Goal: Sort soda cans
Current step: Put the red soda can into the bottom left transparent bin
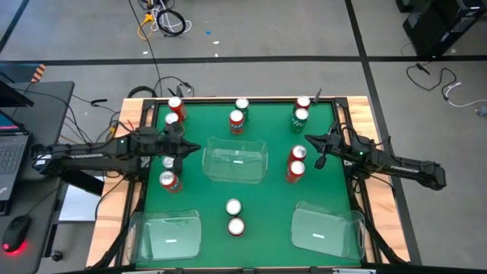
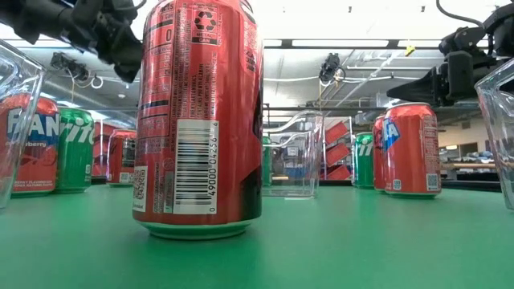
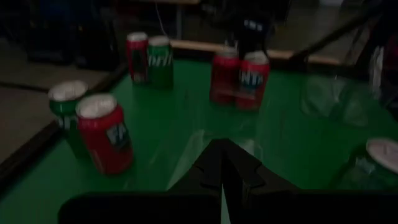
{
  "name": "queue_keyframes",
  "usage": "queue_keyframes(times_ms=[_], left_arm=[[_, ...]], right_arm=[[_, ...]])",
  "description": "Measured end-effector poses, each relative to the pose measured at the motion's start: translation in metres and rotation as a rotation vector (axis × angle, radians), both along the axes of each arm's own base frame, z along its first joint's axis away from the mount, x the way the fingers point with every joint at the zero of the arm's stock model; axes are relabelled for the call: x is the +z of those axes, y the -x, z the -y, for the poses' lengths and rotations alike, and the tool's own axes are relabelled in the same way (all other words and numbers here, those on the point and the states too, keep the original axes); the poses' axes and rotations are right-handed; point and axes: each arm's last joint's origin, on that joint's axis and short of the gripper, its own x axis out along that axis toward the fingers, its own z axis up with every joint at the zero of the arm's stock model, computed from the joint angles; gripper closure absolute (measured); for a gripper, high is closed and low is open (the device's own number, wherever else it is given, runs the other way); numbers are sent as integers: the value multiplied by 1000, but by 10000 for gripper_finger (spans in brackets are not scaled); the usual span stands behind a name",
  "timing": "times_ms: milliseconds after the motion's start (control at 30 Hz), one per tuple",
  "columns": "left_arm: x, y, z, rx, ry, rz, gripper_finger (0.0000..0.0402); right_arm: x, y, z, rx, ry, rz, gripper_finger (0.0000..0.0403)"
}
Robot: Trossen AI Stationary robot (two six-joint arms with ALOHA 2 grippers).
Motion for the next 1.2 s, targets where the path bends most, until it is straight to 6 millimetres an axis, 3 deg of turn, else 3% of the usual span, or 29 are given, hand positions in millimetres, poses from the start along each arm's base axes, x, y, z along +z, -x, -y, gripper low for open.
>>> queue_keyframes(times_ms=[133, 367, 667, 900, 1200], left_arm=[[6, 2, 0, 14, 49, -61, 396], [38, 0, -1, 63, 80, -171, 396], [55, -31, -6, 87, 127, -397, 396], [75, -47, -16, 218, 136, -651, 396], [101, -42, -46, 478, 265, -889, 396]], right_arm=[[1, 0, 0, 0, 4, 14, 402], [7, 0, 0, 0, 16, 69, 402], [7, 0, 0, 1, 9, 73, 402], [7, 0, 0, 2, -22, 88, 402], [7, 0, 0, 5, -101, 130, 402]])
